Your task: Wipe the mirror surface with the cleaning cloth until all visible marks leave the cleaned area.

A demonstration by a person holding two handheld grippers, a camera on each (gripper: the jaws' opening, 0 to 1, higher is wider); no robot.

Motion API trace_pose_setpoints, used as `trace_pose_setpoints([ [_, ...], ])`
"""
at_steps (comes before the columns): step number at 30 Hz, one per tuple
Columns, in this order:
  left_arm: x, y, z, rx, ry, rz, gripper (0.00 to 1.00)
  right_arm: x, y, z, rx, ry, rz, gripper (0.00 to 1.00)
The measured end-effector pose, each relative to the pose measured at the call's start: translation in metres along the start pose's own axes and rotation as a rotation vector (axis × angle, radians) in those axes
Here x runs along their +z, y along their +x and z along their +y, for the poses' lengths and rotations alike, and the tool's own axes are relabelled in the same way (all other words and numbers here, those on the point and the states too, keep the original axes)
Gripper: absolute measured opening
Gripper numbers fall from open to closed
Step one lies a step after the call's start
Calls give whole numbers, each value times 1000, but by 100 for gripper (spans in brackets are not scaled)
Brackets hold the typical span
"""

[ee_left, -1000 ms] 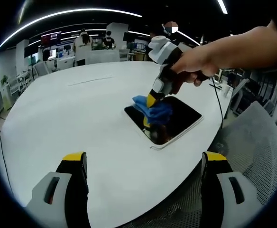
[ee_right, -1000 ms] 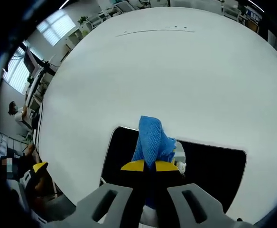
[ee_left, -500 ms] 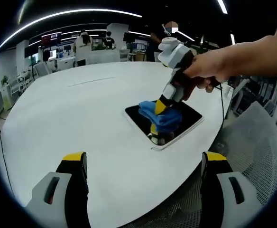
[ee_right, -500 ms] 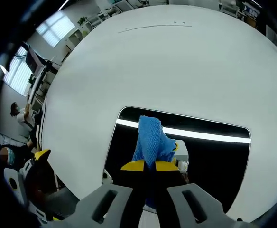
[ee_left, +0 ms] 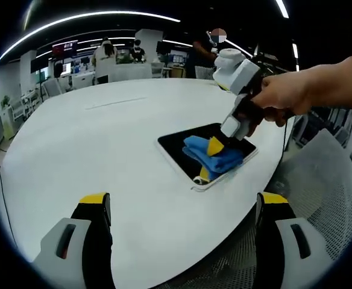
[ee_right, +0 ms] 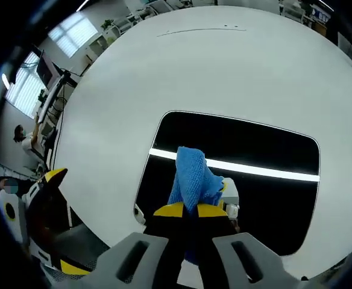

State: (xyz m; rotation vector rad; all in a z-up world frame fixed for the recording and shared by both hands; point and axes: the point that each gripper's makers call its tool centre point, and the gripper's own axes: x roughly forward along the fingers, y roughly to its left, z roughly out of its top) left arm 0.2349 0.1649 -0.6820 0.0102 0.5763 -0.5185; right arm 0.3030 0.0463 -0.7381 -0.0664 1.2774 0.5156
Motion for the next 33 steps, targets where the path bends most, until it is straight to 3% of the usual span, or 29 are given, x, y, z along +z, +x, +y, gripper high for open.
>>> trace_pose_setpoints([
  [14,1,1,0,-2,0,-5,99,-27,-7,12,26,10,16,0],
  [19,1,1,0,-1,-4,-4,99,-35,-9,16,22,-30,38,0],
  [33,-2,2,2,2,-7,0,99,-39,-8,19,27,-69,48,0],
])
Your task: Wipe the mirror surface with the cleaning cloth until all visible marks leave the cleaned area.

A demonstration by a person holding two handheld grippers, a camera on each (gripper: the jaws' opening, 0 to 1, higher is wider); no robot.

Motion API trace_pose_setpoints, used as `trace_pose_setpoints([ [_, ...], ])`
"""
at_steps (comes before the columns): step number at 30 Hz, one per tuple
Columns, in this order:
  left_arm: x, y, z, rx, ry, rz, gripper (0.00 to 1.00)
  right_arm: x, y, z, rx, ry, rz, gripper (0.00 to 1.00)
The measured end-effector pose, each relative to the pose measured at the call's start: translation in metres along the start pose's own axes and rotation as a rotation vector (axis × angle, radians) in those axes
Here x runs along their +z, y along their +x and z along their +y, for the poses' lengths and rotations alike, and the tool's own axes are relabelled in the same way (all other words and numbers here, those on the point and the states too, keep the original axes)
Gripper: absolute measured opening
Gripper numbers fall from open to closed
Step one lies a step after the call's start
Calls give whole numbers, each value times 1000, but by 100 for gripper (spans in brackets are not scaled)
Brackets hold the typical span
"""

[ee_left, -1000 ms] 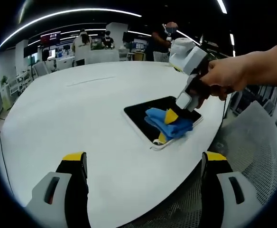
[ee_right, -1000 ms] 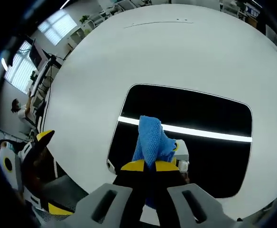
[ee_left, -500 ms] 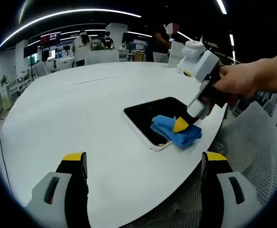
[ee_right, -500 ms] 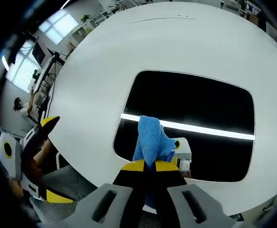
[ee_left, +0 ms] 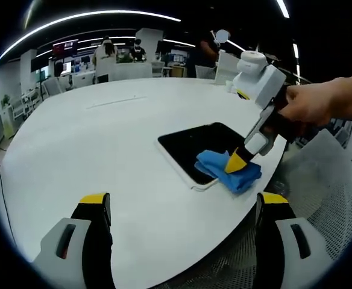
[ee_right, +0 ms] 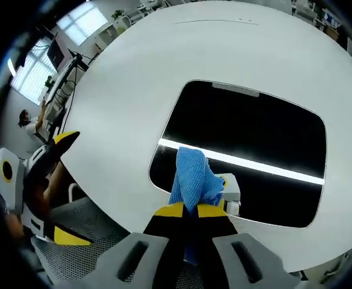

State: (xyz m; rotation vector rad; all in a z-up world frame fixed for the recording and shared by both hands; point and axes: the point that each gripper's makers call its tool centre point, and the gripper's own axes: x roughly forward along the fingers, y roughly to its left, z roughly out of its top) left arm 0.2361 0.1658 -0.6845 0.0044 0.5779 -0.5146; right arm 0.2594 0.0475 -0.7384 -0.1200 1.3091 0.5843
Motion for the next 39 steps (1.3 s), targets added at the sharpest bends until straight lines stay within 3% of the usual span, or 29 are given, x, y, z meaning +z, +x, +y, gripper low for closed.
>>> trace_pose_setpoints([
  [15,-1,0,-2,-6,7,10,99,-2,-1,-5,3,-15,-4,0],
  [39,-3,1,-8,-22,36,28,99,-7,-7,-18,20,31,-11,0],
])
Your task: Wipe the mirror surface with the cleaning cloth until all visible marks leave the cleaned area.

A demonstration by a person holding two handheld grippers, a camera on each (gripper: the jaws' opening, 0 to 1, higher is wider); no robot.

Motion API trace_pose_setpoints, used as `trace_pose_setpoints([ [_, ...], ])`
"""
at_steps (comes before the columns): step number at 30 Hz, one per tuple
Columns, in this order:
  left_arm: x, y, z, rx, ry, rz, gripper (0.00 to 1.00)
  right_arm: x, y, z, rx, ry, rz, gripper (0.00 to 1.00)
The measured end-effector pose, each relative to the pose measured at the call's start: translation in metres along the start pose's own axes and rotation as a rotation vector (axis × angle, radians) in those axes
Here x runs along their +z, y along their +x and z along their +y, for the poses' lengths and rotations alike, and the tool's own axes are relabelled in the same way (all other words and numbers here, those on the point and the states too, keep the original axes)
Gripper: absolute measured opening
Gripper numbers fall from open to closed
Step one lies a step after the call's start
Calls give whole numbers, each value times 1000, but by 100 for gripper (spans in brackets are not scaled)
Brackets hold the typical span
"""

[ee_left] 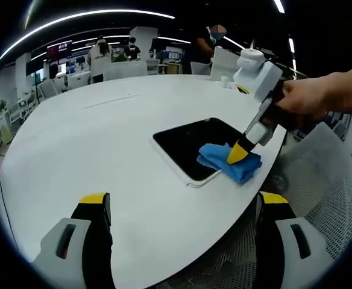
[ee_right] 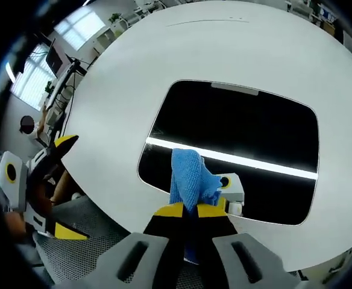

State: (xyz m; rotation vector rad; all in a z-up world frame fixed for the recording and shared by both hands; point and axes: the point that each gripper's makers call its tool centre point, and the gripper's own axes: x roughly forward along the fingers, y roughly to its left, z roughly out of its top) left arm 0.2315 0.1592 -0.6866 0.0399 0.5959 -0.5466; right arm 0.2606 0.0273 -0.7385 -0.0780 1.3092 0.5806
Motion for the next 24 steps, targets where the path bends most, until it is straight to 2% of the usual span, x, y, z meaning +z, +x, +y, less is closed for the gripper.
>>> trace_pose_setpoints([
  [24,2,0,3,9,-22,-23,99,0,-2,-9,-7,31,15,0],
])
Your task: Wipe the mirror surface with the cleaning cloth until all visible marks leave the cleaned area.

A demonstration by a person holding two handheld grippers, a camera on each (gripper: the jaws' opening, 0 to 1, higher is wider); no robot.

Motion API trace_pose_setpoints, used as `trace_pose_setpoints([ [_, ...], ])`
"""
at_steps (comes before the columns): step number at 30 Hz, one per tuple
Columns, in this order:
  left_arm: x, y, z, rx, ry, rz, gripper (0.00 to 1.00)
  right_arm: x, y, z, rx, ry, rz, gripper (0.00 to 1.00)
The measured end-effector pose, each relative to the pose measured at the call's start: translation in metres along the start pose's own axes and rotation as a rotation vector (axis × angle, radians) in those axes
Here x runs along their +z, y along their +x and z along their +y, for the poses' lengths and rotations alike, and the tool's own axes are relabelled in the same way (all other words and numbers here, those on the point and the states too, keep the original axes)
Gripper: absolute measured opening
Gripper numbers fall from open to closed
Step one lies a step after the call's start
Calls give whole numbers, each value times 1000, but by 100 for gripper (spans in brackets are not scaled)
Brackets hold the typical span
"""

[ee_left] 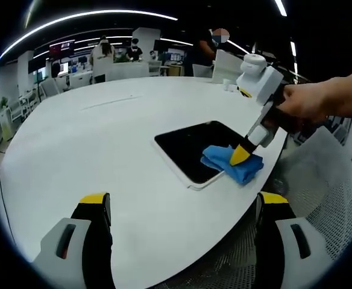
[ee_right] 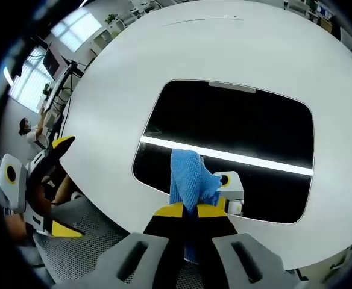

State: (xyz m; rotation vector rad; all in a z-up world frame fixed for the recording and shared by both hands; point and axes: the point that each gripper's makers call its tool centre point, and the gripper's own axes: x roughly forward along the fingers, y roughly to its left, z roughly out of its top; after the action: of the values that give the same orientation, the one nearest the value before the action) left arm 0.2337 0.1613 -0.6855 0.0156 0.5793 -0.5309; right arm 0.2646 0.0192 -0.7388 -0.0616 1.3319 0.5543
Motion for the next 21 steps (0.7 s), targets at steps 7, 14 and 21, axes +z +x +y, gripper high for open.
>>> trace_pose_setpoints([
  [7,0,0,1,3,-7,-3,99,9,2,-4,-4,13,-12,0],
  [14,2,0,4,14,-27,-18,99,25,3,-11,-21,-6,-20,0],
  [21,2,0,5,16,-29,-18,99,44,6,-18,-36,-30,-15,0],
])
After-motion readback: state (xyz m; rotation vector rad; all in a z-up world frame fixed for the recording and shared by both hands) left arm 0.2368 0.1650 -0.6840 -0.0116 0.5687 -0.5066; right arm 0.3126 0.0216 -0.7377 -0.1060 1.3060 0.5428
